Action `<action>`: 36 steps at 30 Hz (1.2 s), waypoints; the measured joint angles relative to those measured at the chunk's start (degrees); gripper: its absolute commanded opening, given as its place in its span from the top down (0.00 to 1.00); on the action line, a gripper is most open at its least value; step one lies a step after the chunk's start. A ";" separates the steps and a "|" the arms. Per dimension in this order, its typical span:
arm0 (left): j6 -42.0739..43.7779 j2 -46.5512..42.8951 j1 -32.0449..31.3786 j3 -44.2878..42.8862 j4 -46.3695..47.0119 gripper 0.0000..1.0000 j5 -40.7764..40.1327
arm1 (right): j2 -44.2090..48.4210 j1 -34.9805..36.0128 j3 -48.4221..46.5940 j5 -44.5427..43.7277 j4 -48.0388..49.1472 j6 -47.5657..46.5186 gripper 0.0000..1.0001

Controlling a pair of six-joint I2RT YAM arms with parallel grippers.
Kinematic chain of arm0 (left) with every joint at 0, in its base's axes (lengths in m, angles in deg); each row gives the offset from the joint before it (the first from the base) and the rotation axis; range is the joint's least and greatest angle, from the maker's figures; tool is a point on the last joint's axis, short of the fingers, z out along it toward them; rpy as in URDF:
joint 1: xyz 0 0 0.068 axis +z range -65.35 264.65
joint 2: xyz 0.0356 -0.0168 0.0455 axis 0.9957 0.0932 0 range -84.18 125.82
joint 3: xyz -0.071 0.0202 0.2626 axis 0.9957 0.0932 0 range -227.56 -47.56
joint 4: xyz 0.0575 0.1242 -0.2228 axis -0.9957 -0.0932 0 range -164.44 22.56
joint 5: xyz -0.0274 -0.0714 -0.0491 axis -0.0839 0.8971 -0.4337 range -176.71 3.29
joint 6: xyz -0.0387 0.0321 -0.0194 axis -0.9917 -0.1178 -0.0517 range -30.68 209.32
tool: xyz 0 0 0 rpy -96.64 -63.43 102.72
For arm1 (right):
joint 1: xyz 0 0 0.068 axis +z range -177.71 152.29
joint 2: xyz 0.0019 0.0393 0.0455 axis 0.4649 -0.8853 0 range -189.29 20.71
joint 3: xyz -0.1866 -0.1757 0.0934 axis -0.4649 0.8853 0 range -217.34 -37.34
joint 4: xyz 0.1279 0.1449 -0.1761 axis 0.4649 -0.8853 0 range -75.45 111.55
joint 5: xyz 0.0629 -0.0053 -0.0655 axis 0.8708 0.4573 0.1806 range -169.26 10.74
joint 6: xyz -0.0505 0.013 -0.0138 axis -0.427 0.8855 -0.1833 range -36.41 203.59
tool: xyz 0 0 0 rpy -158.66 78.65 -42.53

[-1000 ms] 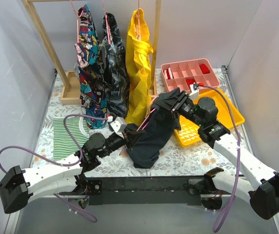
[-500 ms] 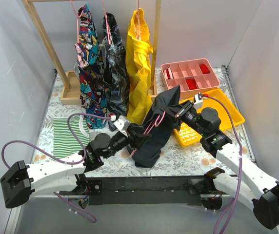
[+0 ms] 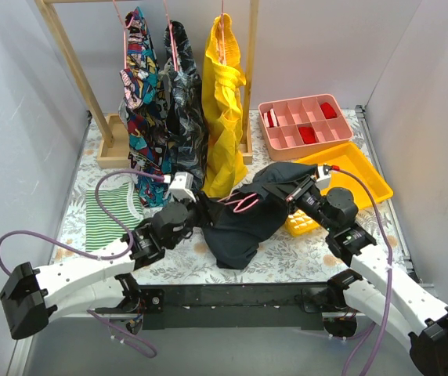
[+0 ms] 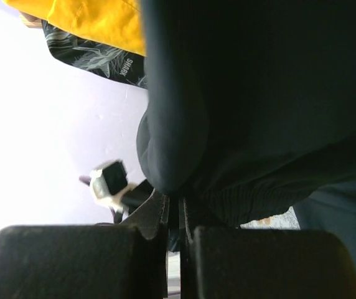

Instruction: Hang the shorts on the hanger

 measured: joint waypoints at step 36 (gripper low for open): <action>-2.58 27.26 20.04 -21.84 -22.01 0.49 25.16 | 17.42 0.00 -0.33 14.58 -19.54 -6.71 0.99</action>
